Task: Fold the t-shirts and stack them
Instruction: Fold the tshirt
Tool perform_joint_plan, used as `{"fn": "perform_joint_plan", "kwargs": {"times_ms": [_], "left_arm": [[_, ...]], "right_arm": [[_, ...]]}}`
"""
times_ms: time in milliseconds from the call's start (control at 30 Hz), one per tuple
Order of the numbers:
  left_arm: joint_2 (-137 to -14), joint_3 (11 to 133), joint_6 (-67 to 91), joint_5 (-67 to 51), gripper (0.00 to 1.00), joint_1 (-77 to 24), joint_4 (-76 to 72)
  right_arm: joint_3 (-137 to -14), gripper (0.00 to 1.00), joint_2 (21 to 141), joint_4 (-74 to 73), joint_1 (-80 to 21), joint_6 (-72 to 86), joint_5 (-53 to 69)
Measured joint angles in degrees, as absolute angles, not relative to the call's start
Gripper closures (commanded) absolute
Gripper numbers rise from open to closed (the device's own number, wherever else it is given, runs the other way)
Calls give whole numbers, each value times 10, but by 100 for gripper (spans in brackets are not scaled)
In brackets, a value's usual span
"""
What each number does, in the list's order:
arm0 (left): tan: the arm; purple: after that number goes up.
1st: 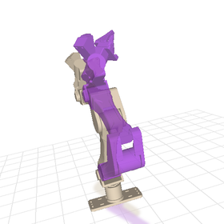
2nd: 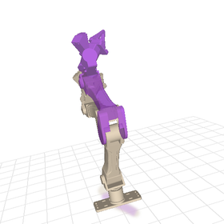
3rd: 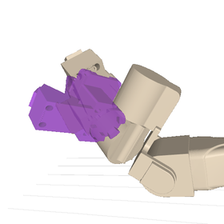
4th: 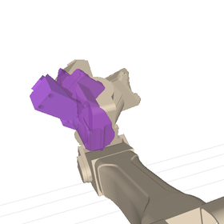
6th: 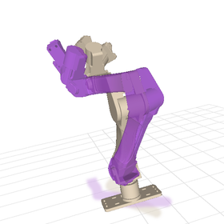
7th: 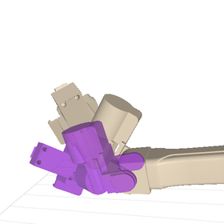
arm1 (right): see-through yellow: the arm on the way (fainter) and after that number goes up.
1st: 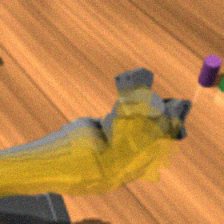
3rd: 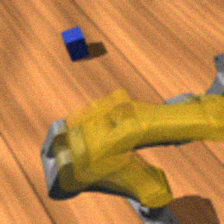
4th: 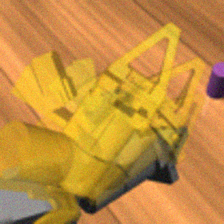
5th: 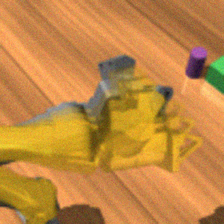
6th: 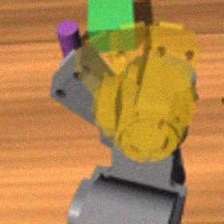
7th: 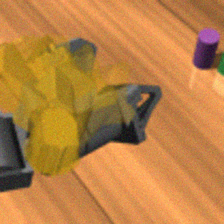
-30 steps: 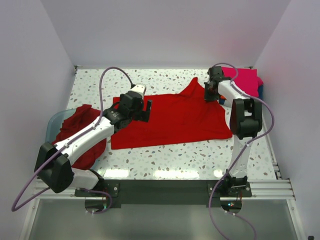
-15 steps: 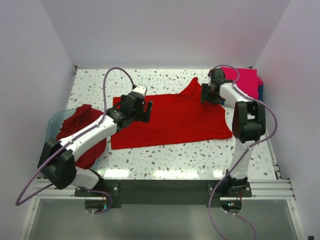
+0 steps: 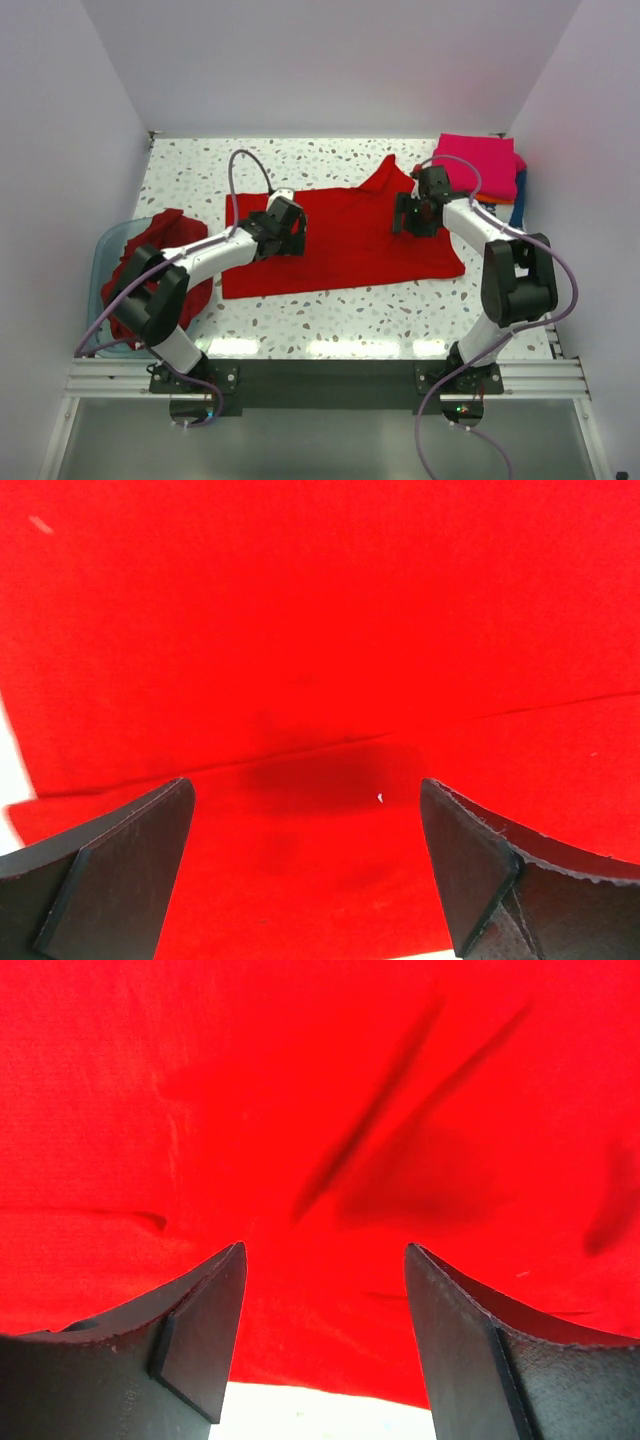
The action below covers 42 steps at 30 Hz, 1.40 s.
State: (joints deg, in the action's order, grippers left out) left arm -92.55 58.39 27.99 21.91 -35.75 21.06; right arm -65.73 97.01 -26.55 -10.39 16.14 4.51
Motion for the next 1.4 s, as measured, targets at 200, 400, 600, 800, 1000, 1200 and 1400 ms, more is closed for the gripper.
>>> {"fn": "perform_joint_plan", "kwargs": {"times_ms": [200, 400, 600, 800, 1000, 1200, 1400], "left_arm": [[-943, 518, 317, 200, 0, -357, 155], [-935, 471, 335, 208, 0, -358, 92], [-887, 407, 372, 230, 0, -375, 49], [-847, 366, 424, 274, 0, -438, 64], [-827, 347, 484, 321, 0, -515, 94], [-796, 335, 552, 339, 0, -570, 144], [-781, 352, 589, 334, 0, -618, 229]], "right_arm": [[-602, 32, 973, -246, -119, 180, 61], [-576, 32, 978, -243, -122, 204, 56], [-501, 32, 917, -203, -124, 249, 53], [-418, 31, 830, -206, -128, 292, 55], [-357, 30, 745, -247, -128, 314, 44], [-332, 30, 662, -336, -128, 326, 28], [-353, 29, 625, -392, -128, 323, 20]]}}
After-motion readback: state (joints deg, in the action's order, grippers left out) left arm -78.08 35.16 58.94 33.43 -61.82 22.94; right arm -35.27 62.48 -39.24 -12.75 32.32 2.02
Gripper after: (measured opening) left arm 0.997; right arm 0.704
